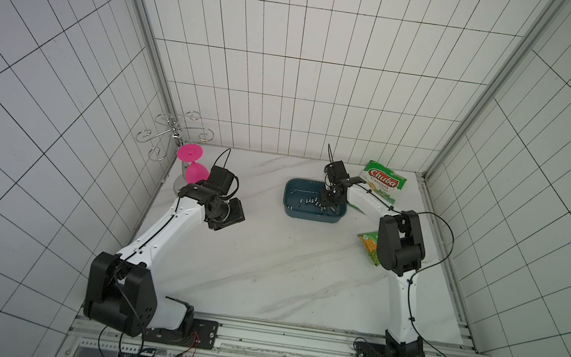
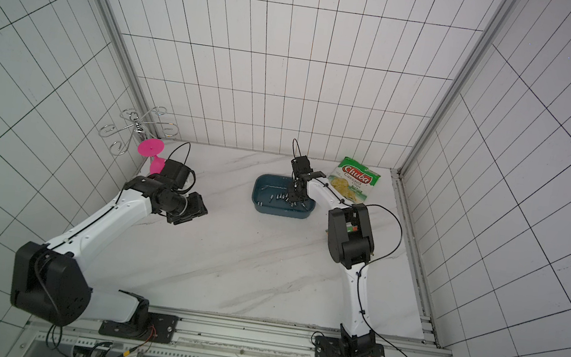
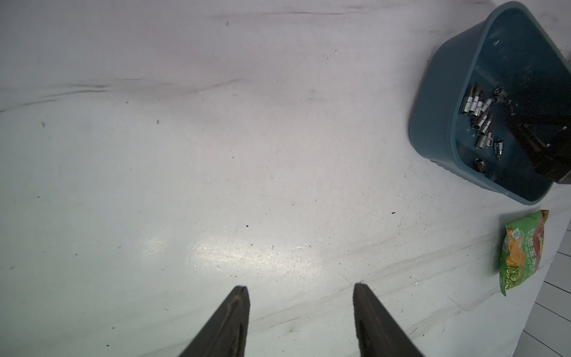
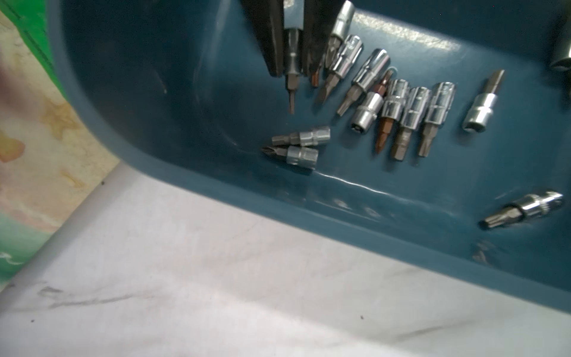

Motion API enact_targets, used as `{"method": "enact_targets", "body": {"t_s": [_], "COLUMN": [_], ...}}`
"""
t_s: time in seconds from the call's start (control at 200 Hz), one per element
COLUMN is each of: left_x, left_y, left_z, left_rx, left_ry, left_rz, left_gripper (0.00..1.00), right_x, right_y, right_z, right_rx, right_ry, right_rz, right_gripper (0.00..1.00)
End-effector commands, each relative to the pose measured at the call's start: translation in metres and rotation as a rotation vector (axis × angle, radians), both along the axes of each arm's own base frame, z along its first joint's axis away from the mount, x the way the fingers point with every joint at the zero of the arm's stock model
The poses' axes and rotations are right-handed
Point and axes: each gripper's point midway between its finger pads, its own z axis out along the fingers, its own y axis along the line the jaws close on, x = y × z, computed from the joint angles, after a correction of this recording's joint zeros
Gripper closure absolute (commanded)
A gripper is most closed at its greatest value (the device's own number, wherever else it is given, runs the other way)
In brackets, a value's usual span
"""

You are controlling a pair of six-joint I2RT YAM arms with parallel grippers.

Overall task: Put the bit on the desktop into the storage box
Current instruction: Place the screwdriver bit in the storage box.

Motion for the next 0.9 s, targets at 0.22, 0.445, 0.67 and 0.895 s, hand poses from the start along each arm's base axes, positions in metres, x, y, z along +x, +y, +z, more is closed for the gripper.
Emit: {"method": "enact_targets", "body": {"t_s": [0.22, 0.445, 0.67, 0.895], "left_x": [-0.003, -0.003, -0.002, 0.0], "left_y": [0.006, 0.006, 0.007, 0.019], "left_z": [0.002, 0.001, 0.005, 0.011], "left_rx": [0.02, 0.023, 0.025, 0.089], "left_ry": [-0.01, -0.007, -0.016, -0.038], "left_rz": [0.012, 0.014, 0.017, 0.035], "left_gripper": [0.42, 0.42, 0.42, 0.38], "right_x": [-0.004, -0.003, -0.003, -0.011], "right_y": [-0.011, -0.011, -0.011, -0.012], "right_z": [-0.018, -0.015, 0.0, 0.055], "right_rx": [-0.057, -0.053, -0.04, 0.021], "right_ry": [0.065, 0.063, 0.043, -0.024], "right_rz": [-0.025, -0.028, -0.028, -0.045], "right_gripper": [1.0, 0.81, 0.64, 0.47]}}
